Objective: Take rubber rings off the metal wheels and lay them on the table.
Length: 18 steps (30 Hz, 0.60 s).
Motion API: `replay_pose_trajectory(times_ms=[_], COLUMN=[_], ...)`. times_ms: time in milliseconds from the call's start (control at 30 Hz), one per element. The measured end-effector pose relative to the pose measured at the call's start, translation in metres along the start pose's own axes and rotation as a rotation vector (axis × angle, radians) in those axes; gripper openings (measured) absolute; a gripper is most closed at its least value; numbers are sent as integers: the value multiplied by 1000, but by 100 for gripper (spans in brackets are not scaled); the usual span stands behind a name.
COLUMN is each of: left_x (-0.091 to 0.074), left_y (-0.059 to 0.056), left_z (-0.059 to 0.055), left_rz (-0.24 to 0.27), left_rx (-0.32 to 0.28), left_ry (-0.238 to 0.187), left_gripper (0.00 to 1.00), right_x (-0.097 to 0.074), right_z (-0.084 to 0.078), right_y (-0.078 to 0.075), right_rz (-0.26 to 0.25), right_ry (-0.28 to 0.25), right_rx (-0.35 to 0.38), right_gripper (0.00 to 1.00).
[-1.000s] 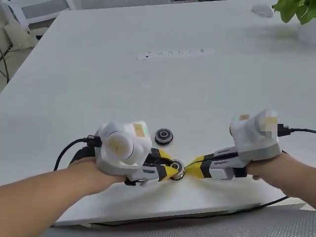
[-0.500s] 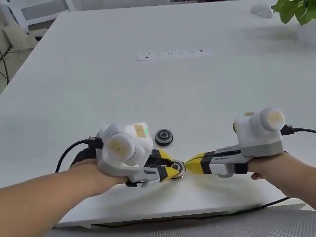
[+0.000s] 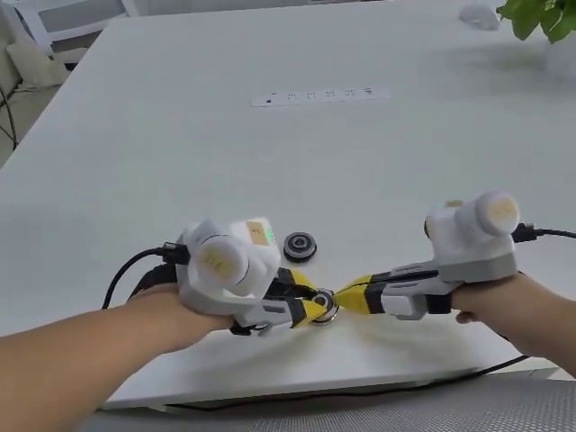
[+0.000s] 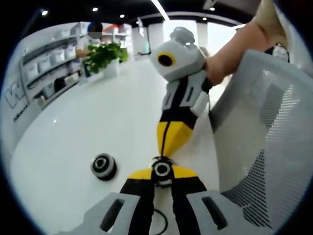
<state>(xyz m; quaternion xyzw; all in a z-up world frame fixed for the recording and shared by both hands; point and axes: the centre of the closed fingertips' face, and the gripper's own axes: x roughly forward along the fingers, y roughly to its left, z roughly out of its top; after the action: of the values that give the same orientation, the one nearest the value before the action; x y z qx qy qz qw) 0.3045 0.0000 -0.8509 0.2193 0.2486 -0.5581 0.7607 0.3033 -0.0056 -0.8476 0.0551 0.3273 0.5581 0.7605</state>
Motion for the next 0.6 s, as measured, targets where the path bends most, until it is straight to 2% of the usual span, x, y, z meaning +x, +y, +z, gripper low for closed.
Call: replay_pose_trajectory(times_ms=[600], left_x=[0], left_y=[-1], left_z=[0], left_rz=[-1], left_rx=[0], left_ry=[-2], left_gripper=[12], right_x=[3], right_z=[3], right_y=[7], right_rz=[31], right_ry=[-7], right_rx=[-16], right_gripper=[0])
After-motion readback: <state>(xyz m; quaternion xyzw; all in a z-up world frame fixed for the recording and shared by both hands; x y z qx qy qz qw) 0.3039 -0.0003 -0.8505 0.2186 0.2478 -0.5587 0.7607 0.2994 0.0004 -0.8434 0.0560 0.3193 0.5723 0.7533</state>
